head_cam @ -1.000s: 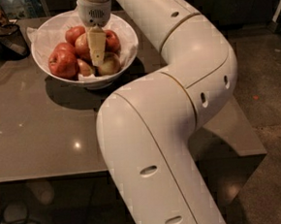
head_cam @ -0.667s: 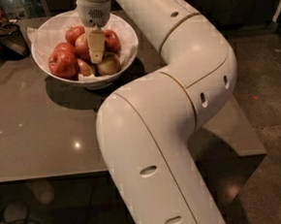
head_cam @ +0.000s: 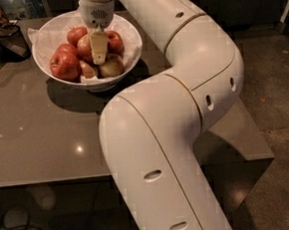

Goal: Pick apple from white bowl

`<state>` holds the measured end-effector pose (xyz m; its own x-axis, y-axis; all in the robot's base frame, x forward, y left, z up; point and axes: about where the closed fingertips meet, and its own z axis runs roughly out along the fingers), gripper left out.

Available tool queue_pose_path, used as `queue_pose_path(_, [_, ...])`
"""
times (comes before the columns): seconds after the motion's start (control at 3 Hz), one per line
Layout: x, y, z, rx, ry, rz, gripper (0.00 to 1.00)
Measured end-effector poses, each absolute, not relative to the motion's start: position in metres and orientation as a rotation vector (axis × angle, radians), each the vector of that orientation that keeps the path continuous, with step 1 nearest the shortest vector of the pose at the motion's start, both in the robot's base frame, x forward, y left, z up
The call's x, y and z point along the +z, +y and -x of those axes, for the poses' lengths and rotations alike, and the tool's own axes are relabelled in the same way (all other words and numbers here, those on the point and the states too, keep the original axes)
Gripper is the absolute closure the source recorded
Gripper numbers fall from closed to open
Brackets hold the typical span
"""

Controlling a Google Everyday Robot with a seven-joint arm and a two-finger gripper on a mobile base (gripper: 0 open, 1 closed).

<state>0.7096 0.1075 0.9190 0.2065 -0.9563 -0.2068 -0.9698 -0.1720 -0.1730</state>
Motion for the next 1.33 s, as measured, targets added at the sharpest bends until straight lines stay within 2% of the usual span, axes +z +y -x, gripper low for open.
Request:
queue_pose_path(0.33, [0.931, 0.11, -0.715, 0.039, 1.799, 2.172, 1.0])
queue_pose_path(1.33, [1.003, 0.104, -0.681, 0.028, 1.696, 2.089, 1.0])
